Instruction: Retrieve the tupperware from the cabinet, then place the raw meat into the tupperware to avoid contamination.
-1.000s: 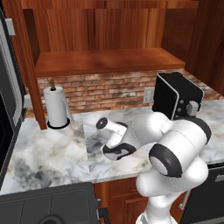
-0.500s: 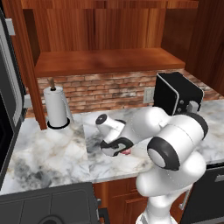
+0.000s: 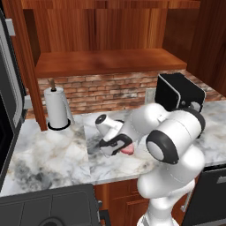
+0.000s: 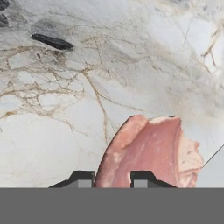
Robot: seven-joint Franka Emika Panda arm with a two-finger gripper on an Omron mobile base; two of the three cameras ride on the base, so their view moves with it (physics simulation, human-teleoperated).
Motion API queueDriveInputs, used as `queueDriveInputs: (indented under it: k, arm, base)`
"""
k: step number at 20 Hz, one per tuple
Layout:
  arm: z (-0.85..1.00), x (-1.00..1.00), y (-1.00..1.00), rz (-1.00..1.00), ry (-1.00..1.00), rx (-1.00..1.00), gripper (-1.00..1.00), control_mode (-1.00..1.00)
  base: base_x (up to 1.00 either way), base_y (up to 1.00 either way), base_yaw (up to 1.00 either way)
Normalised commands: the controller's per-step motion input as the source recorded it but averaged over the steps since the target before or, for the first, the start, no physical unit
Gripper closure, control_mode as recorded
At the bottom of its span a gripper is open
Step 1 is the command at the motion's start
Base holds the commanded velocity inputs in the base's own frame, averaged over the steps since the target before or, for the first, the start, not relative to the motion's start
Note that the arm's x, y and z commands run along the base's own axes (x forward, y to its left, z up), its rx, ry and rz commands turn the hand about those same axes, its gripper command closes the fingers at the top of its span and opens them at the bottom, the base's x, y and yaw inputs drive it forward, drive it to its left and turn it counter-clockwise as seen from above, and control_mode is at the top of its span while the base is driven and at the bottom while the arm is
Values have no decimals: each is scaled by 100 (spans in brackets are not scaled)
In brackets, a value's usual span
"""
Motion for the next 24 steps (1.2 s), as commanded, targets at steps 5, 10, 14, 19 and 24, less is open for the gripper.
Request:
queueDriveInputs:
  k: [5,10,14,19,24]
  arm:
    - [-14,0,0,0,7,0,100,-100]
    - [-5,0,0,0,3,0,100,-100]
    - [0,0,0,0,0,0,100,-100]
    - [7,-8,0,0,0,0,100,-100]
    - [28,-10,0,0,-3,0,100,-100]
  base:
    - [0,0,0]
    - [0,0,0]
    - [0,0,0]
    - [0,0,0]
    - [0,0,0]
